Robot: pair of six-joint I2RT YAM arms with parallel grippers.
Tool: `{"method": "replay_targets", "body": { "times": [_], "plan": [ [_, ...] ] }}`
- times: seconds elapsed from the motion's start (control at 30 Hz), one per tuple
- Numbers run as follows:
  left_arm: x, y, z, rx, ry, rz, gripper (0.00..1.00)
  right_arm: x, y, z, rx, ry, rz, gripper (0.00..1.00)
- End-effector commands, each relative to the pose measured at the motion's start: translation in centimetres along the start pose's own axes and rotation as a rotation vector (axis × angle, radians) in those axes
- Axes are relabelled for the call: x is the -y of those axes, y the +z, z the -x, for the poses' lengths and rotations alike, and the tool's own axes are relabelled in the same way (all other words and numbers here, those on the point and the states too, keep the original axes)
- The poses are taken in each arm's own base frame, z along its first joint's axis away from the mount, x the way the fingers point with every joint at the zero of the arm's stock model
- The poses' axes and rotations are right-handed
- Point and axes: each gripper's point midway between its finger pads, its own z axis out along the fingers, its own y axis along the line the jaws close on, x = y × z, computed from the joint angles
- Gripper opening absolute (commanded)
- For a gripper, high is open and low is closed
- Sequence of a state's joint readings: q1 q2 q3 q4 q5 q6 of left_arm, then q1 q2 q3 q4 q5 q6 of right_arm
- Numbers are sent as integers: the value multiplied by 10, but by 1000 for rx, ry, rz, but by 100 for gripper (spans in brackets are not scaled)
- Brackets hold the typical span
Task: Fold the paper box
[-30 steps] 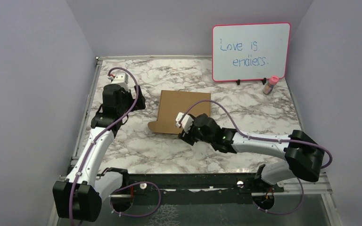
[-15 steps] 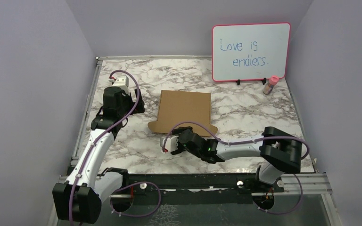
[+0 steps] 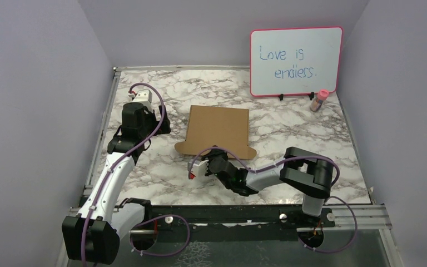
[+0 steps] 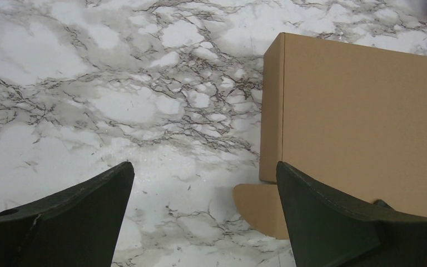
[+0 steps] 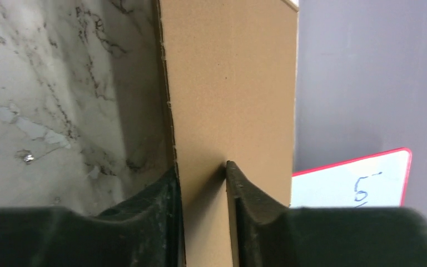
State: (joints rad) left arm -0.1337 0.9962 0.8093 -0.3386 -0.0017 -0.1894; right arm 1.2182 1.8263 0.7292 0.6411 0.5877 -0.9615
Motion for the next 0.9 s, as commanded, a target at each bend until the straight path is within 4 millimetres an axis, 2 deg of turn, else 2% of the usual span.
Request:
{"method": "replay_targets", "body": {
  "times": [0.0,0.2,0.73,0.87],
  "plan": [
    [-3,-3,2,19,8,12,99,16,-2,2,-8,29,-88,30],
    [-4,-5,3,29,9,15,99,26,-10,10,8,54,-49,2],
    [-5,-10,12,61,-4,26,99,54,-45,45,124,176,133,1],
    [-5,-15,26,97,-10,30,98,62,-52,47,113,208,198,1]
  ]
}}
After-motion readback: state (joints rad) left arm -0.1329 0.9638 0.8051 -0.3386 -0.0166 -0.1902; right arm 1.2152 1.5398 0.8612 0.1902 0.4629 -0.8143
